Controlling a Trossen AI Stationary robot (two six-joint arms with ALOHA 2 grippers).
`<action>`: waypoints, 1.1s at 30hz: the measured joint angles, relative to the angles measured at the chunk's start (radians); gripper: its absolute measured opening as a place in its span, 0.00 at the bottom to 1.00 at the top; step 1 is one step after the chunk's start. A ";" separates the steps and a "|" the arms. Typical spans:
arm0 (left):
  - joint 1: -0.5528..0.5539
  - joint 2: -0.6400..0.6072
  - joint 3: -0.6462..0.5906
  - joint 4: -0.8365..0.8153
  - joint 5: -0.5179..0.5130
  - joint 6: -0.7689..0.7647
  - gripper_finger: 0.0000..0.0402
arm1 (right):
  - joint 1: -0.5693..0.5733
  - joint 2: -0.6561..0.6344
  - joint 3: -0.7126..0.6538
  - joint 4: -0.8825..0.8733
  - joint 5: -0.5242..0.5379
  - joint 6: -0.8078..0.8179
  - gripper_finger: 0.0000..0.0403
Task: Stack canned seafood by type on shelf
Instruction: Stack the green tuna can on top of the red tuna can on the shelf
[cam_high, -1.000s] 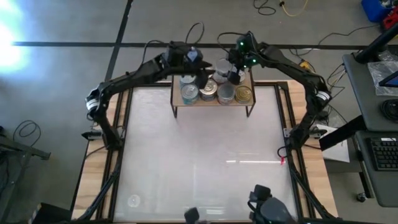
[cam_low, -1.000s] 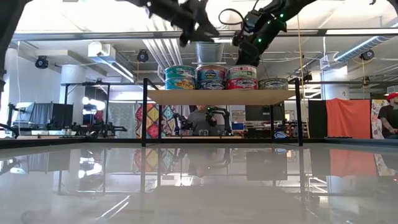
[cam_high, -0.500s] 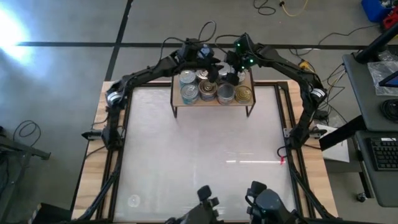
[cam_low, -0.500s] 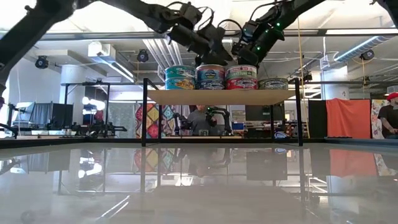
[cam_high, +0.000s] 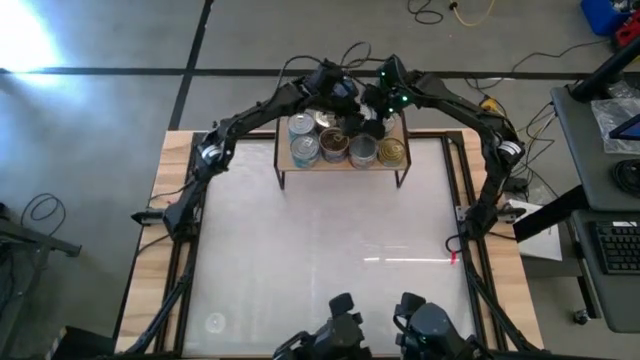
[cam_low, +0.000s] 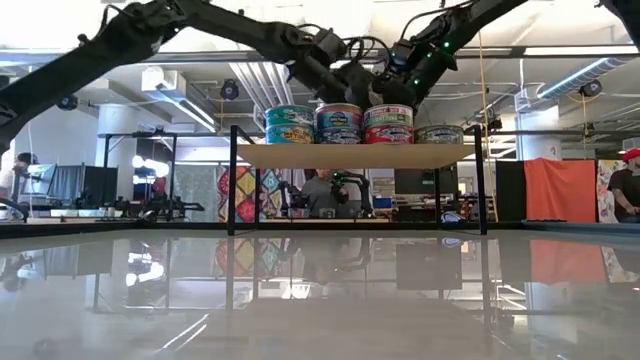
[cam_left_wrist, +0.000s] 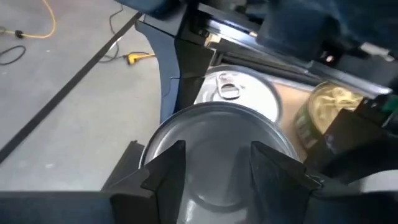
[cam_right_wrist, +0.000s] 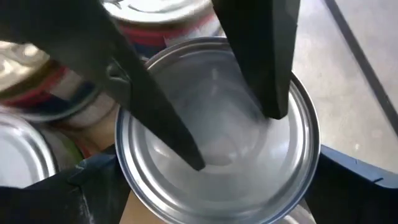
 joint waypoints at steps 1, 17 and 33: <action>0.000 -0.007 -0.007 -0.003 0.003 -0.006 0.41 | 0.001 -0.001 -0.004 0.010 -0.001 0.003 0.93; 0.003 -0.008 -0.019 -0.051 -0.022 0.013 0.41 | 0.001 -0.010 -0.022 0.008 -0.008 0.015 0.99; 0.007 -0.002 0.038 -0.107 -0.040 0.033 0.41 | 0.001 -0.131 -0.017 -0.068 0.023 -0.010 0.99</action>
